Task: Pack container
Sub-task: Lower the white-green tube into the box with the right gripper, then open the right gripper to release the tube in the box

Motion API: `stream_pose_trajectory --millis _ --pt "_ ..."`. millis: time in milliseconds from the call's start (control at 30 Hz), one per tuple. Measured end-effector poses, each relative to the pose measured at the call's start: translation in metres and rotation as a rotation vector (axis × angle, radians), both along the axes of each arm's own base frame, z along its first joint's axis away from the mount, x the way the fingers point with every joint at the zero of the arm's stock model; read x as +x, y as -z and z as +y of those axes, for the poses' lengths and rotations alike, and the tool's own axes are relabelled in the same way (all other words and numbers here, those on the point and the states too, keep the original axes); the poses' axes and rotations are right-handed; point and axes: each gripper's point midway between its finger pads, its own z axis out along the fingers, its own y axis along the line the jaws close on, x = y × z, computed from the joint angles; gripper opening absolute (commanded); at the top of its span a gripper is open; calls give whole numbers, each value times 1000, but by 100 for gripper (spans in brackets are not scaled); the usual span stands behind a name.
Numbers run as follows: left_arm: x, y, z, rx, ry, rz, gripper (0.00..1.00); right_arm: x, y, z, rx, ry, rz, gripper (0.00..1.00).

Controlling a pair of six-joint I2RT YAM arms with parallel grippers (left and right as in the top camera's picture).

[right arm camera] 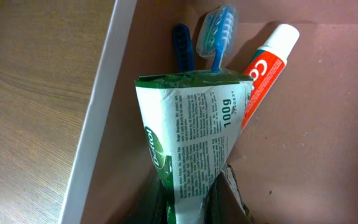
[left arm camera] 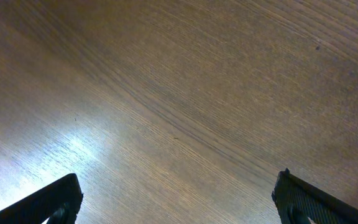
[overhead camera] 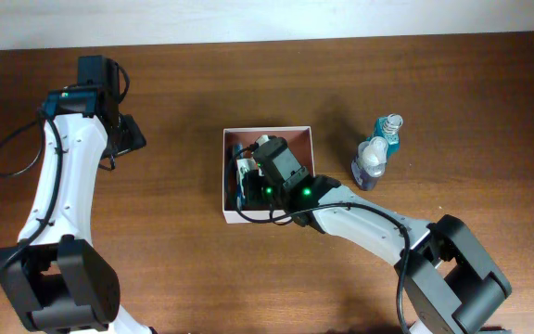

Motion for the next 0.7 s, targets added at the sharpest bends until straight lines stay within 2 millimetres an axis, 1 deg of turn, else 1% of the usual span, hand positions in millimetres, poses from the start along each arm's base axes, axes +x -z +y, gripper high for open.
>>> stream_pose_trajectory --millis 700 --pt "0 0 0 0 0 0 99 0 0 0 20 32 20 12"
